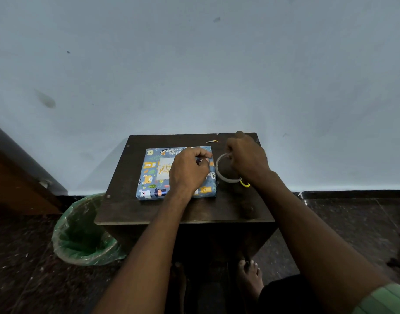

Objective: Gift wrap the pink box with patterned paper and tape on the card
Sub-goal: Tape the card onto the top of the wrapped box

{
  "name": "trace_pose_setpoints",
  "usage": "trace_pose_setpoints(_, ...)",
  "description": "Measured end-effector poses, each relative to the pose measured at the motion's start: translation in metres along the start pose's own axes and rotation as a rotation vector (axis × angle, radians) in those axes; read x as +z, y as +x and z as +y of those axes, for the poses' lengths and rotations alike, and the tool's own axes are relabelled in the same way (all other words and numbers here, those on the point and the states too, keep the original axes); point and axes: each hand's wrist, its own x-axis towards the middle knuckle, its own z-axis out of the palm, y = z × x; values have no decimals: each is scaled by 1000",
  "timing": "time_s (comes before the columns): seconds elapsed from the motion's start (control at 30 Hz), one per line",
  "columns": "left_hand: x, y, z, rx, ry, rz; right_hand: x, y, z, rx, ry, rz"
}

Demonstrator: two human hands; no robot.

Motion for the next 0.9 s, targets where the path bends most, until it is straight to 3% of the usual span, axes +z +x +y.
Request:
trace_pose_setpoints(0.13, 1, 2, 0, -25, -67, -11, -11, 2, 1, -18, 315, 105)
trace_pose_setpoints(0.33, -8, 0, 22, -322, -747, -167, -20, -9, -3, -78, 399, 235)
trace_pose_setpoints(0.9, -11, -1, 28, -491, -838, -150, -19, -15, -16, -240, 233, 375)
